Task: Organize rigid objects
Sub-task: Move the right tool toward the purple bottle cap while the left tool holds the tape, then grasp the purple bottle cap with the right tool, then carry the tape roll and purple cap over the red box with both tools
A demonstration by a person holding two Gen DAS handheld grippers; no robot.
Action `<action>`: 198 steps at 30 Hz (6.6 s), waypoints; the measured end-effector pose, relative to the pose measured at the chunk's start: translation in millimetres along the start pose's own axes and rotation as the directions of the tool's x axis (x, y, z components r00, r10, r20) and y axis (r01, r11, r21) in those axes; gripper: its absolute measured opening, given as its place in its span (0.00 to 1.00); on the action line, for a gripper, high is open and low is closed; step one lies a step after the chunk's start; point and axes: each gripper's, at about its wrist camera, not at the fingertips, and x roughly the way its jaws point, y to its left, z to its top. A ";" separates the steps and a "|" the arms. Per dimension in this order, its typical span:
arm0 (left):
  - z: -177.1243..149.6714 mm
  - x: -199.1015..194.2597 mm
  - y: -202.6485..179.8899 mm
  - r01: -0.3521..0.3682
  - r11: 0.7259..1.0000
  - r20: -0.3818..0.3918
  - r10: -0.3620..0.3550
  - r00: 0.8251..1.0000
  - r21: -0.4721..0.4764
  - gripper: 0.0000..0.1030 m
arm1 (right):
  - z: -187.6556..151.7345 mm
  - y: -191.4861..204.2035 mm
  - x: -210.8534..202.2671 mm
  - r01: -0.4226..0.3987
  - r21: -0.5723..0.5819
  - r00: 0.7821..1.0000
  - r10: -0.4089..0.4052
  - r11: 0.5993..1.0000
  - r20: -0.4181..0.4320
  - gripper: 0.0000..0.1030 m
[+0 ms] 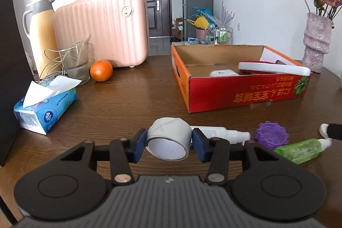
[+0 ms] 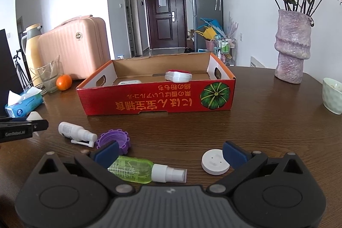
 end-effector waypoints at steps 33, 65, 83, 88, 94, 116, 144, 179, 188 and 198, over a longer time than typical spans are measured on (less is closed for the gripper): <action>-5.2 -31.7 -6.5 -0.030 0.997 0.030 0.032 0.999 -0.070 0.46 | 25.2 78.6 33.5 -0.089 -0.208 0.988 0.059 0.974 -0.146 1.00; -2.7 -32.9 3.2 -0.043 0.993 0.022 0.046 0.999 -0.110 0.46 | 28.3 83.3 39.0 -0.076 -0.123 0.993 0.064 0.989 -0.104 0.51; 0.1 -39.2 -27.2 -0.054 0.995 0.042 0.057 0.997 -0.086 0.46 | 23.5 47.3 -7.0 -0.070 -0.061 0.997 0.071 0.996 0.008 0.51; 1.2 -40.6 -37.9 -0.043 0.995 0.041 0.046 0.998 -0.089 0.46 | 22.1 39.8 -12.3 -0.073 -0.048 0.997 0.074 0.996 0.023 0.51; 1.4 -42.4 -47.8 -0.039 0.996 0.045 0.042 0.998 -0.083 0.46 | 21.8 33.8 -17.4 -0.079 -0.034 0.996 0.080 0.996 0.042 0.51; 17.4 -51.8 -73.1 -0.022 0.998 0.086 0.027 0.996 -0.063 0.46 | 29.0 19.9 -33.4 -0.075 -0.027 0.991 0.077 0.997 0.113 0.51; 74.6 -13.5 -97.8 -0.007 0.996 0.148 0.020 0.989 -0.086 0.46 | 83.0 1.5 -1.6 -0.037 -0.058 0.980 0.047 0.998 0.193 0.51; 119.9 69.3 -96.7 -0.026 0.990 0.113 0.042 0.993 -0.139 0.46 | 125.4 -13.6 81.0 -0.015 -0.044 0.987 0.022 0.999 0.159 0.51; 129.0 87.6 -100.0 -0.038 0.989 0.102 0.052 0.993 -0.141 0.46 | 134.6 -14.7 100.5 -0.005 -0.041 0.988 0.011 0.999 0.151 0.51; 138.1 109.3 -104.4 -0.055 0.989 0.091 0.068 0.994 -0.138 0.46 | 145.2 -23.4 122.9 0.008 -0.020 0.992 -0.005 1.000 0.124 0.51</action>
